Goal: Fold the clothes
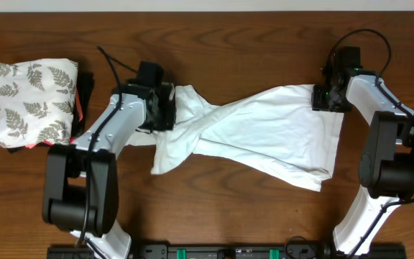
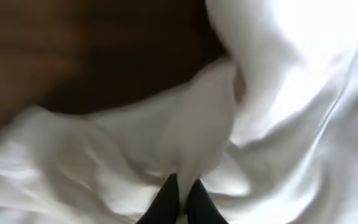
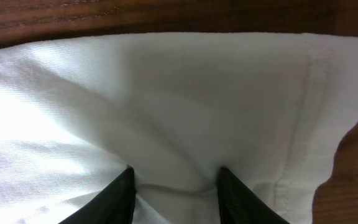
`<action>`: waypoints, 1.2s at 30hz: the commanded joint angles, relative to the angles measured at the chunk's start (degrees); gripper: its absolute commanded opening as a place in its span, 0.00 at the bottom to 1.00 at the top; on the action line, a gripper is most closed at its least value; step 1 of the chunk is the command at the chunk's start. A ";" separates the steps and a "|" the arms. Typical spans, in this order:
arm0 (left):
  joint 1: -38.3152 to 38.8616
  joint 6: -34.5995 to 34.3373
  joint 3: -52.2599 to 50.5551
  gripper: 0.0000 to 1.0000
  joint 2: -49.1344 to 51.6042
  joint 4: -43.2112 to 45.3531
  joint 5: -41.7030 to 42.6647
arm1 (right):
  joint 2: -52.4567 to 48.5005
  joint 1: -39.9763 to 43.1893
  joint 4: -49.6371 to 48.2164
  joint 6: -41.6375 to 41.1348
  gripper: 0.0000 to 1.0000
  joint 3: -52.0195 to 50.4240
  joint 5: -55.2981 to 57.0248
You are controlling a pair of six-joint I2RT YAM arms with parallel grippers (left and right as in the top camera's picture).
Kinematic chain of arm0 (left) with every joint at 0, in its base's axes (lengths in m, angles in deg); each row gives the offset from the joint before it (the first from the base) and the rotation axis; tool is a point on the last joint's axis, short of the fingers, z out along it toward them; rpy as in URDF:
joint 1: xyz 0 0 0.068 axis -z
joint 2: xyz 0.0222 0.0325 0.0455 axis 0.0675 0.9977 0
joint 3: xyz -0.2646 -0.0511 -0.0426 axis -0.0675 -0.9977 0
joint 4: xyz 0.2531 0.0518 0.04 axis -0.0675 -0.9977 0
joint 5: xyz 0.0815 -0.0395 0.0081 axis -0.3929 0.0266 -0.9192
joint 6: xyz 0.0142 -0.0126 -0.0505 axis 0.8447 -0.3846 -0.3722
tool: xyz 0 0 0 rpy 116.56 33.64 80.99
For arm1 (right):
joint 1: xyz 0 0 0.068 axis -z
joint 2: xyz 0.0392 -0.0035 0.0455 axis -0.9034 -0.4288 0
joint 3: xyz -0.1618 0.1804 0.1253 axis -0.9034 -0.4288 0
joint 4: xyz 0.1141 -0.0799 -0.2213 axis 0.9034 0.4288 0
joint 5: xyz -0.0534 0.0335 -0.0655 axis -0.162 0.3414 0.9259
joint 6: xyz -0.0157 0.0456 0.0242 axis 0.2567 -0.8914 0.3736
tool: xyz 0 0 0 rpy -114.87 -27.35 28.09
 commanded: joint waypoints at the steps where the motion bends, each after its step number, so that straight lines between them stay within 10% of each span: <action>1: 0.02 -0.07 3.26 0.06 -5.22 4.11 -6.97 | -4.20 1.03 2.14 -0.98 0.42 -3.50 1.01; 7: -0.37 0.33 3.26 0.06 -10.82 20.96 -22.84 | -4.20 1.03 2.08 -1.01 0.42 -3.50 1.01; 20: -1.88 7.08 3.26 0.06 4.85 54.97 -22.86 | -4.20 0.92 2.34 -1.03 0.41 -3.50 0.98; 36: -2.03 8.22 3.26 0.06 9.68 62.27 -16.28 | -4.20 0.92 2.86 -1.07 0.41 -3.50 0.96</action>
